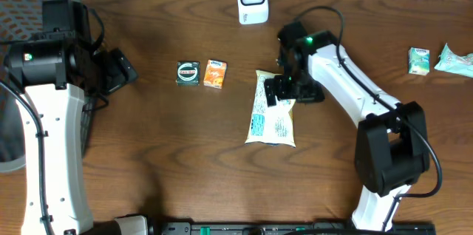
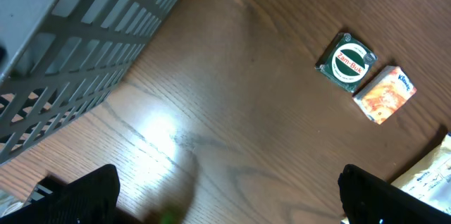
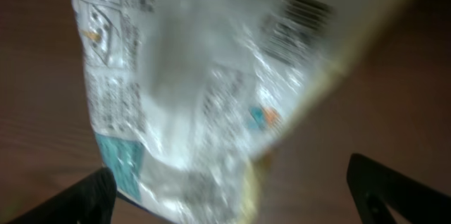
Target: Scan the item barcode
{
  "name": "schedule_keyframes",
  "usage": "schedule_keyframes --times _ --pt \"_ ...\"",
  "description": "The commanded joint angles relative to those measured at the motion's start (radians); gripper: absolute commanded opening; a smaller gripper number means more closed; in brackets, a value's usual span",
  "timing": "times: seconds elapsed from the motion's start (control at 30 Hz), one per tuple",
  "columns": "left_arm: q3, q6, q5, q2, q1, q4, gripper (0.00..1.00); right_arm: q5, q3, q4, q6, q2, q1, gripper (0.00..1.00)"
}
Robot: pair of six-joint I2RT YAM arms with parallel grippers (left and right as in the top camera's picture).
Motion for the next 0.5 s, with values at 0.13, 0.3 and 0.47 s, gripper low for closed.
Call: schedule_keyframes --times 0.13,0.3,0.47 --pt "-0.004 -0.005 -0.005 0.006 0.002 -0.003 0.98 -0.348 -0.180 0.188 -0.050 0.000 -0.116 0.99" --pt "-0.004 -0.005 -0.006 0.006 0.002 -0.003 0.98 -0.347 -0.251 0.238 -0.043 0.000 -0.120 0.99" --pt "-0.004 -0.005 -0.006 0.006 0.002 -0.003 0.98 -0.351 -0.362 0.390 0.058 0.000 -0.096 0.99"
